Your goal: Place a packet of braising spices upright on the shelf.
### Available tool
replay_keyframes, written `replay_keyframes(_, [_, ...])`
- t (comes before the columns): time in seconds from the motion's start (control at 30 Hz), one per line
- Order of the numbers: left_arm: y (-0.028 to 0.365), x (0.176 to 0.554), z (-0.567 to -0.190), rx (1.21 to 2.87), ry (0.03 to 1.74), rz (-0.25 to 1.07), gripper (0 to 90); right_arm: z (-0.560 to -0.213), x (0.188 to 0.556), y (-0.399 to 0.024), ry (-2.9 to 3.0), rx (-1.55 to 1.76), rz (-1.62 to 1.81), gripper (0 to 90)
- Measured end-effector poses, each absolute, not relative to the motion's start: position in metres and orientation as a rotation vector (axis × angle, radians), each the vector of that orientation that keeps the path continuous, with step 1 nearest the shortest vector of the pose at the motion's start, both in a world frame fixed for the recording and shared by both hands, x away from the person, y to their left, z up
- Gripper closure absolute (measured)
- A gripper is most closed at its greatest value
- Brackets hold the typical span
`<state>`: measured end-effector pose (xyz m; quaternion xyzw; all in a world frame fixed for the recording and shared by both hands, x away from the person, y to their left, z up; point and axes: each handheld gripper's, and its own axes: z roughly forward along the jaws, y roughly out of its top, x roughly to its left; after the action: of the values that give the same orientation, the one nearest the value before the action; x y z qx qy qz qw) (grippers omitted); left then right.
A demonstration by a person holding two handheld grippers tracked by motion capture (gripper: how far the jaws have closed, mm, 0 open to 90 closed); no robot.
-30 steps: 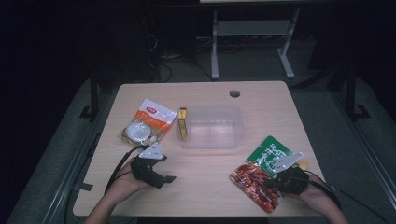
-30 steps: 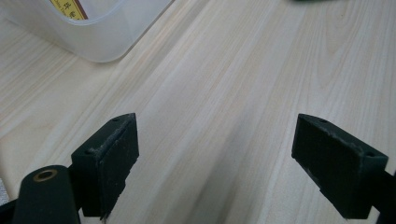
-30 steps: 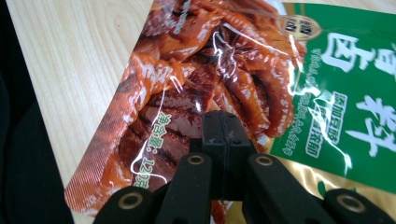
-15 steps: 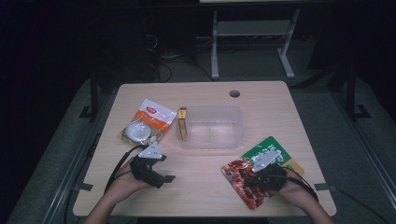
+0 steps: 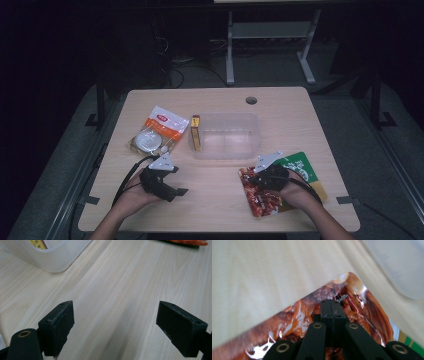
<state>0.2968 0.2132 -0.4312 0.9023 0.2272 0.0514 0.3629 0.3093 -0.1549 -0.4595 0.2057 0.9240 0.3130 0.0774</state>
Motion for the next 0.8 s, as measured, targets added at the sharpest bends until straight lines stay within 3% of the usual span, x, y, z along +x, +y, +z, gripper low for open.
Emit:
replay_keyframes(0.17, [0.213,0.296,-0.430,2.344,0.554,0.138,14.3,-0.452,0.309,-0.170,2.740,0.687,0.989,90.0])
replay_keyframes(0.43, [0.211,0.295,-0.430,2.340,0.555,0.126,14.2,-0.443,0.296,-0.258,2.523,1.024,0.820,90.0])
replay_keyframes(0.8, [0.211,0.296,-0.429,2.340,0.552,0.124,14.2,-0.449,0.291,-0.300,2.449,1.181,0.710,90.0])
